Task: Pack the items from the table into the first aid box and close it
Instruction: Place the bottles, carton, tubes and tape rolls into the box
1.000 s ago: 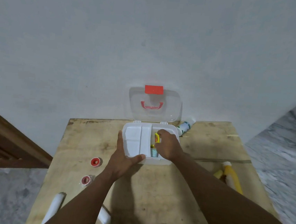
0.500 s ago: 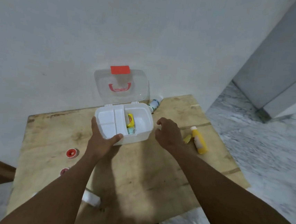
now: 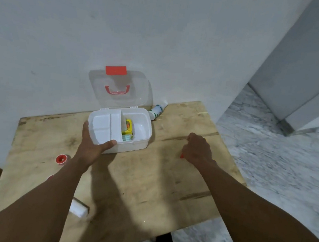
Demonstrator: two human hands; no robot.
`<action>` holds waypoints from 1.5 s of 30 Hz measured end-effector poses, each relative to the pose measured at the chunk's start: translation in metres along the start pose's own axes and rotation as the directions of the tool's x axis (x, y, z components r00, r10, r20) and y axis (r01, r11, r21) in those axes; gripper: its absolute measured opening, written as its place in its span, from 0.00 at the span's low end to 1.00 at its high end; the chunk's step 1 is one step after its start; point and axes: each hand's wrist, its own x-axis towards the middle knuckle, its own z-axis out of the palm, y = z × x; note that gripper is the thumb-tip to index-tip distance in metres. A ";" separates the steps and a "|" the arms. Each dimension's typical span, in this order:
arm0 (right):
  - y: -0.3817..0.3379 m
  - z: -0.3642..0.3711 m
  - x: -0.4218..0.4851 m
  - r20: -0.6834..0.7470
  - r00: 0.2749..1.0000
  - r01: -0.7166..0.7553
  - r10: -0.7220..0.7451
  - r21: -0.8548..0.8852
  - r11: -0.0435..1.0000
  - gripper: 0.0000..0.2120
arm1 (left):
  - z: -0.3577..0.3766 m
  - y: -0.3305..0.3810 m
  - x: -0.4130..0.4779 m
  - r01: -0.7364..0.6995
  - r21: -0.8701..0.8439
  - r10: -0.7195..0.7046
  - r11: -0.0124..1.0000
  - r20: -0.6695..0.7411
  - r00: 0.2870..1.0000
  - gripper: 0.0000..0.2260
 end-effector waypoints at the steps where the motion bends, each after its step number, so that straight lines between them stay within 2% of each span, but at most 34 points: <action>1: 0.005 -0.002 0.004 0.010 1.000 -0.009 0.009 -0.007 1.000 0.16 | 0.000 0.000 0.000 -0.001 0.005 0.001 1.000 -0.001 1.000 0.45; 7: 0.029 -0.004 0.026 0.056 0.996 -0.059 0.065 -0.106 0.993 0.15 | 0.001 0.004 -0.002 0.039 -0.006 -0.039 0.999 0.005 0.999 0.41; 15: 0.049 0.000 0.044 0.204 0.974 -0.078 0.099 -0.106 0.991 0.24 | 0.008 0.011 -0.007 0.039 -0.025 -0.040 0.999 -0.011 0.999 0.39; 18: 0.053 0.002 0.049 0.196 0.978 -0.056 0.068 -0.062 0.996 0.25 | 0.008 0.014 -0.008 0.053 -0.023 -0.054 0.998 -0.009 0.999 0.39; 22: 0.052 -0.002 0.047 0.199 0.977 -0.077 0.082 -0.033 0.996 0.35 | 0.008 0.014 -0.008 0.059 -0.033 -0.059 0.998 -0.004 0.998 0.40; 25: 0.049 -0.010 0.043 0.155 0.982 -0.111 0.112 -0.010 0.994 0.35 | 0.007 0.014 -0.009 0.056 -0.053 -0.057 0.997 -0.003 0.998 0.38; 28: 0.040 -0.022 0.041 0.116 0.988 -0.108 0.101 0.055 0.993 0.31 | 0.005 0.013 -0.009 0.032 -0.038 -0.031 0.999 0.015 0.999 0.41; 32: 0.009 -0.033 0.035 0.035 0.999 -0.007 0.000 0.202 0.979 0.27 | 0.007 0.010 -0.008 -0.023 -0.033 0.023 0.999 0.009 1.000 0.42; 37: -0.052 -0.030 0.017 -0.161 0.976 0.198 -0.147 0.380 0.903 0.26 | 0.001 0.006 -0.007 0.013 -0.025 -0.012 1.000 0.022 1.000 0.51; 41: -0.091 -0.020 0.008 -0.279 0.929 0.349 -0.244 0.440 0.827 0.26 | -0.001 0.005 -0.007 0.025 -0.010 -0.025 1.000 0.033 0.999 0.55; 45: -0.117 -0.011 0.010 -0.314 0.900 0.421 -0.302 0.445 0.790 0.26 | -0.001 0.005 -0.007 0.015 -0.026 -0.014 1.000 0.031 0.999 0.53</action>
